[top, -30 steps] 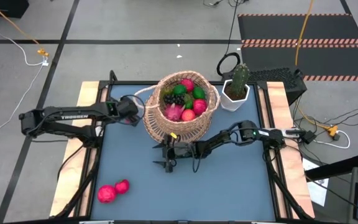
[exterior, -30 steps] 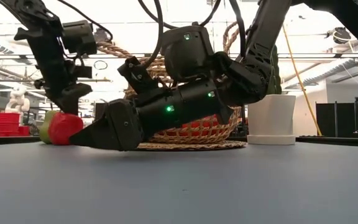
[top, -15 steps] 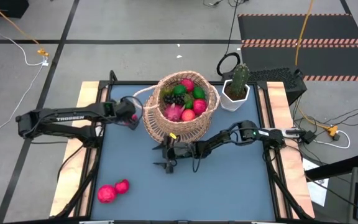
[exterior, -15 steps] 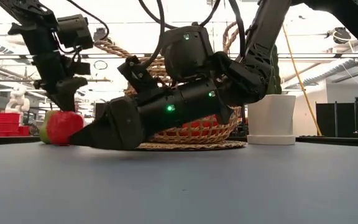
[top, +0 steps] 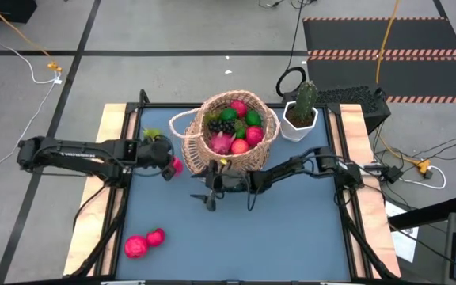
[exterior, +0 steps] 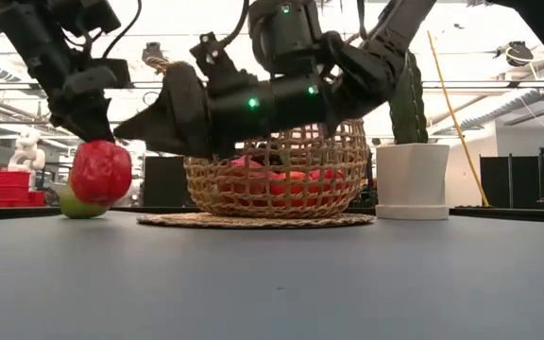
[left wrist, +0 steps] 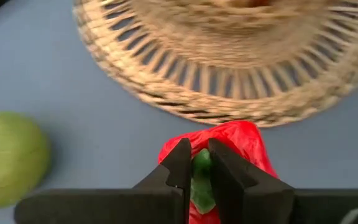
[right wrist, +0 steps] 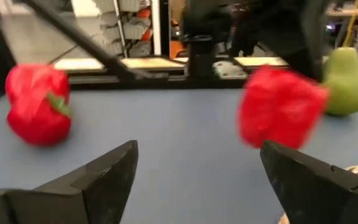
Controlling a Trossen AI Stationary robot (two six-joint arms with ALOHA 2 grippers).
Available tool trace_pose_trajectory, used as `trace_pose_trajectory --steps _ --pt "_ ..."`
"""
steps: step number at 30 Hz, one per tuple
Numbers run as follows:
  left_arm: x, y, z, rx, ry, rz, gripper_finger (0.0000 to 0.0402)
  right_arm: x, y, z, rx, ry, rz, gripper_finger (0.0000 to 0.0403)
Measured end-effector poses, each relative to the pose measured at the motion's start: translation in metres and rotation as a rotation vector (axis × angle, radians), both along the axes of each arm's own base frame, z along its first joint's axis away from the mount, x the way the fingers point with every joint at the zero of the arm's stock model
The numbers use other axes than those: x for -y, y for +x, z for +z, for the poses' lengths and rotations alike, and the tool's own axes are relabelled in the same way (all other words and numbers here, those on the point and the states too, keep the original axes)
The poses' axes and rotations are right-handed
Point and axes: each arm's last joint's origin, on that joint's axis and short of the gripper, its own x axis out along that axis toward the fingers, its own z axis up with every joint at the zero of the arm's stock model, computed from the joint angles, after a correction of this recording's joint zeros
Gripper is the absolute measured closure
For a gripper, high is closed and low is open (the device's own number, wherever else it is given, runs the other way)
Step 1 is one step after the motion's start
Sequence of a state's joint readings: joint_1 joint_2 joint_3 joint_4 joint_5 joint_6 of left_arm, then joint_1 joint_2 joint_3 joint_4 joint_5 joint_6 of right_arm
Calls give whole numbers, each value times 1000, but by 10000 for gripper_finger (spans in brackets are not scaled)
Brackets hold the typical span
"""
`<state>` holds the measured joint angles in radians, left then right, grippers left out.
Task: Build produce basket
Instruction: Put the bell pepper into the basket
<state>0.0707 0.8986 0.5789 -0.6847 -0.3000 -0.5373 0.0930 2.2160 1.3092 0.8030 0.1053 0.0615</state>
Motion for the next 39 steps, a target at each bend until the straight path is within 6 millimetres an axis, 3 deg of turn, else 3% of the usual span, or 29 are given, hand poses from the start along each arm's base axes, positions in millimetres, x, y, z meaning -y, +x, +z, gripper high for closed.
trace_pose_trajectory --steps 4,8,17,27,33,39 --pt "18 7 3 59 16 -126 350 2 -1 9 -1 128 -13 33" --pt "38 13 6 104 29 -303 366 -2 -1 8 -16 231 65 7" --pt "71 20 20 279 95 -578 352 -14 0 14 22 301 109 6" --pt "90 40 19 381 183 -713 360 -38 7 29 53 355 115 7" --pt "95 54 12 389 260 -763 352 -37 7 28 27 338 127 21" --pt "93 58 9 374 261 -751 362 -35 7 23 -22 373 109 78"
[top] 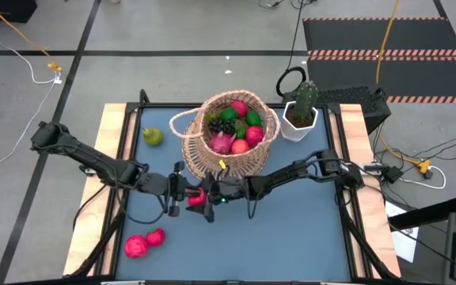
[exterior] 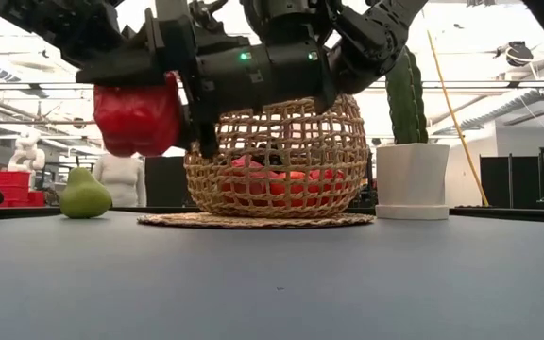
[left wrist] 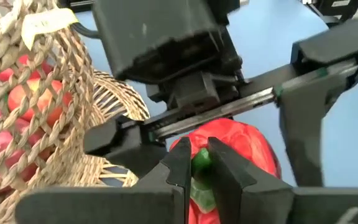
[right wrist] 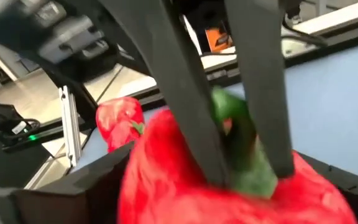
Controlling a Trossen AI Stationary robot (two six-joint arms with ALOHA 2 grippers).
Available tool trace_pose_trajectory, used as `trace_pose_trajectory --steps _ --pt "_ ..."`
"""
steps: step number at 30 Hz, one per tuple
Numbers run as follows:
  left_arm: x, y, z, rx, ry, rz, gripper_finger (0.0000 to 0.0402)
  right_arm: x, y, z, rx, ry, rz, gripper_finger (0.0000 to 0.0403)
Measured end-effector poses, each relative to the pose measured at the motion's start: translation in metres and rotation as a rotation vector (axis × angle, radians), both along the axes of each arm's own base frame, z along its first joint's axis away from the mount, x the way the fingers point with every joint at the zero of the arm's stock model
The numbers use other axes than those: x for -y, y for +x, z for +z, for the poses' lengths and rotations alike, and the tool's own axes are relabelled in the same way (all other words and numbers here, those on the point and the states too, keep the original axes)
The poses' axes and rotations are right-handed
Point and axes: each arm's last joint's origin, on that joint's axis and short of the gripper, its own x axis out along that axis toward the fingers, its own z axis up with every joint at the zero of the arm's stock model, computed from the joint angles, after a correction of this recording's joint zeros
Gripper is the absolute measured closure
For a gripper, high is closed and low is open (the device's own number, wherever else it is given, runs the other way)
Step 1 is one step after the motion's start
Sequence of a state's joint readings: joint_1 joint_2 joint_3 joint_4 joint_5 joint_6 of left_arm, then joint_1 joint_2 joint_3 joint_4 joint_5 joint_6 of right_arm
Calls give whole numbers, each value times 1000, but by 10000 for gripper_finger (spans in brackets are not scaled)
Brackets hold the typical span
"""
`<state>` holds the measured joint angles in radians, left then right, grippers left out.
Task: Build produce basket
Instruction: Put the bell pepper into the basket
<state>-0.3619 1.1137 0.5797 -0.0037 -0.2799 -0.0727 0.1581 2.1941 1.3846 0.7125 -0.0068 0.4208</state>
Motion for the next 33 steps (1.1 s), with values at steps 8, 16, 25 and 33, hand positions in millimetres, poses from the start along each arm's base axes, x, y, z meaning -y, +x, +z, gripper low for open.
trace_pose_trajectory --steps 8,16,25,33 --pt "0 0 1 6 11 -9 353 1 0 -2 -24 -15 -1 134" --pt "13 -1 7 80 12 -87 291 0 -2 -8 -66 -121 56 128" --pt "24 -18 17 119 112 -87 147 -7 -5 -13 -91 -234 170 134" --pt "5 -58 32 74 24 48 109 2 -22 33 -170 -439 142 134"
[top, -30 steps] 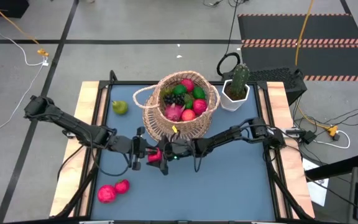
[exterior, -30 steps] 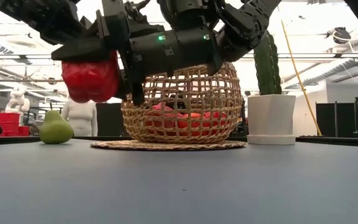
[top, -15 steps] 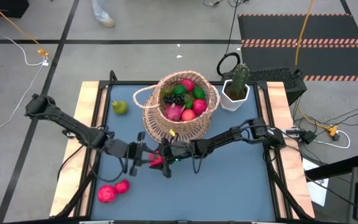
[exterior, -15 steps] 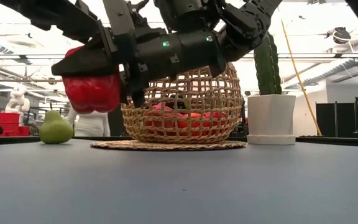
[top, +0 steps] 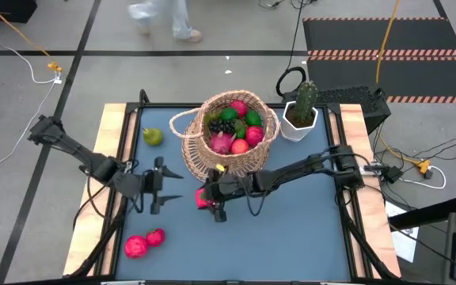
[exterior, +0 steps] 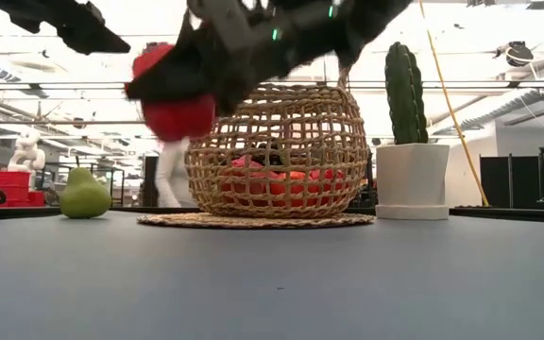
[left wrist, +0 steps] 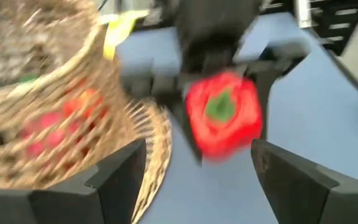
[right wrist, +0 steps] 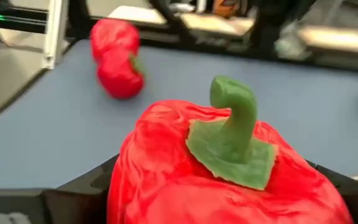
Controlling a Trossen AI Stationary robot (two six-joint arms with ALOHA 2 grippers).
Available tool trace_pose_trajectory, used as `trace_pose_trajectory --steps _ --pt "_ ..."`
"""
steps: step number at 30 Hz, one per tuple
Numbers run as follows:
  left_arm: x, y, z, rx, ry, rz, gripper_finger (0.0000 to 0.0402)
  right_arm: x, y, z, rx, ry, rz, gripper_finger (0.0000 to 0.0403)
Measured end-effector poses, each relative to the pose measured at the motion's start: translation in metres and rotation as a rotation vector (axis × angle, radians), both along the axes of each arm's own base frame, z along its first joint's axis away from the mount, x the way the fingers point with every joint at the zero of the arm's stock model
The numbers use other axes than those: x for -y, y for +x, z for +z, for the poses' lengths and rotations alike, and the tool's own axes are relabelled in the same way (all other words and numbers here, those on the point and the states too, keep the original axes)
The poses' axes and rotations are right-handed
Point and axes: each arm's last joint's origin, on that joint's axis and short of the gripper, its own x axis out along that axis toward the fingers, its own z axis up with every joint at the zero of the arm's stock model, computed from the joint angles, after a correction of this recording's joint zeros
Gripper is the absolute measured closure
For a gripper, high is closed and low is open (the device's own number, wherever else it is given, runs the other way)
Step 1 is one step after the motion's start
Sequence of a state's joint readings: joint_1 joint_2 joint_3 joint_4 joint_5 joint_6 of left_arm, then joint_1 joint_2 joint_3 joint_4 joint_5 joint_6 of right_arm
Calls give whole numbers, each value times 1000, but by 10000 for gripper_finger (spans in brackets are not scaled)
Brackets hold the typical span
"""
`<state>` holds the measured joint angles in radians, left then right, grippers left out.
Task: Build produce basket
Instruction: Put the bell pepper into the basket
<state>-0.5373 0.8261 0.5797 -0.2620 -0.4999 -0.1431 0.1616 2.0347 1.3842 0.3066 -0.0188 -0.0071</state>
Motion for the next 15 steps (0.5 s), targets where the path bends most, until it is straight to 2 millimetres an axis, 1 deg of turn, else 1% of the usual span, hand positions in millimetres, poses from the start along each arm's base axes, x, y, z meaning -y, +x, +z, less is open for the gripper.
trace_pose_trajectory --steps 2,6,9,12,15 --pt "-5 -7 2 -5 -21 46 115 3 -7 19 13 -78 -21 134" --pt "-11 -14 4 9 -29 111 134 10 -21 60 85 -215 -75 134" --pt "-12 -14 3 8 -25 145 151 24 -31 86 129 -370 -176 134" --pt "-11 -13 1 -3 -31 158 167 45 -38 101 125 -490 -330 134" --pt "-11 -13 0 -11 -37 167 183 72 -42 105 81 -518 -452 134"
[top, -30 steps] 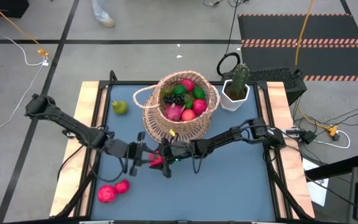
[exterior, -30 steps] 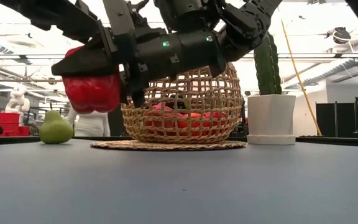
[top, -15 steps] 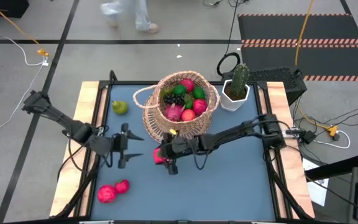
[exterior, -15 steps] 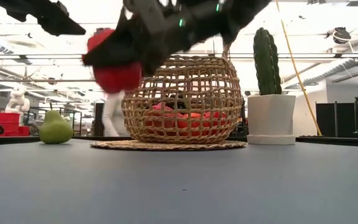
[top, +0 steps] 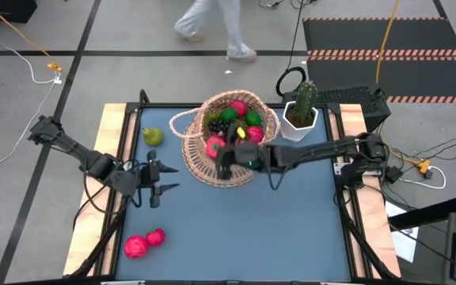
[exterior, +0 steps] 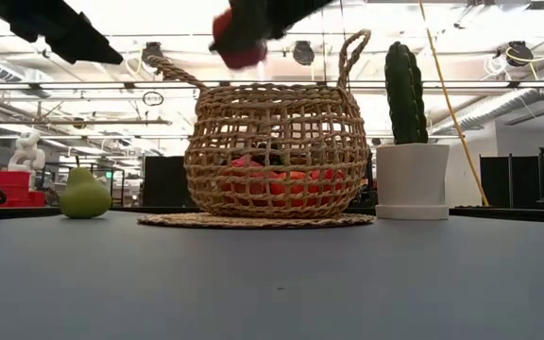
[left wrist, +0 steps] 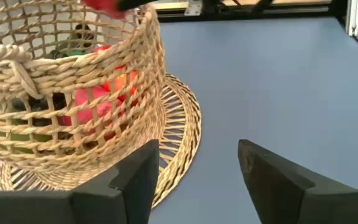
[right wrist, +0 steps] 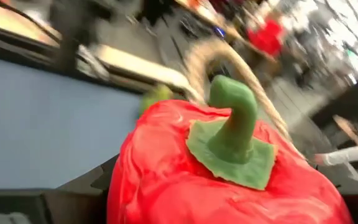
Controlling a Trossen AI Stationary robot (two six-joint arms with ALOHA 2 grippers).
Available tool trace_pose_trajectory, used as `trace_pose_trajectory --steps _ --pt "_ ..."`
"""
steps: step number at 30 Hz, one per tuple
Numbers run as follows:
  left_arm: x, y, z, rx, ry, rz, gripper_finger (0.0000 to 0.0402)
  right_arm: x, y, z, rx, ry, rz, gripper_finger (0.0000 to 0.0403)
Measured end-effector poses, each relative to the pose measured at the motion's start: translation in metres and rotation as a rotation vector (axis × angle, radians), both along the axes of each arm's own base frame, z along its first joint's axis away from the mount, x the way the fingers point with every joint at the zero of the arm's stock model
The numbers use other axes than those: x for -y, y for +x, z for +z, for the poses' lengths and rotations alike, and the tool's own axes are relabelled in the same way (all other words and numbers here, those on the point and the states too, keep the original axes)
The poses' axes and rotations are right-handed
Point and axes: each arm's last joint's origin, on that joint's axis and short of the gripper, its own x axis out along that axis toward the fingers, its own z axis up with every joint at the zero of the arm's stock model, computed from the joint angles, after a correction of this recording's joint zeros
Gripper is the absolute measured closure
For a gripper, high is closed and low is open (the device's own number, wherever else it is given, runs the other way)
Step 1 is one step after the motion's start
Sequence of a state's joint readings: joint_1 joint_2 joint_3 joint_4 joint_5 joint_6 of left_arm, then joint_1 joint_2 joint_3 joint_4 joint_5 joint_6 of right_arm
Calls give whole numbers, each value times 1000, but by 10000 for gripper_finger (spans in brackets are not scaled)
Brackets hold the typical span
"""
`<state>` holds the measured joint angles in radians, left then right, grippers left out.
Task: Build produce basket
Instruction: Put the bell pepper into the basket
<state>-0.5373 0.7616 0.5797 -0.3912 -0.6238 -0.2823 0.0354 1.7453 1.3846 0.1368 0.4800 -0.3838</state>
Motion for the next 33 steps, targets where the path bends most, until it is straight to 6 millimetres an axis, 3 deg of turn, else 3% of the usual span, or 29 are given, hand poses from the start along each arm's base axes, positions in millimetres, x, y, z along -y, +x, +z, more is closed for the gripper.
trace_pose_trajectory --steps 9,15,25,29,33 --pt "-3 0 -2 -13 8 32 214 83 -12 -21 -11 108 -269 134" --pt "-9 2 -1 10 -13 120 212 120 -27 -40 38 246 -378 132" --pt "-15 5 -1 24 -54 191 211 133 -49 -83 79 345 -399 78" --pt "-19 4 -7 47 -125 300 211 129 -49 -79 89 338 -384 66" --pt "-20 -3 -31 -22 -262 382 211 118 -49 -63 116 276 -333 63"
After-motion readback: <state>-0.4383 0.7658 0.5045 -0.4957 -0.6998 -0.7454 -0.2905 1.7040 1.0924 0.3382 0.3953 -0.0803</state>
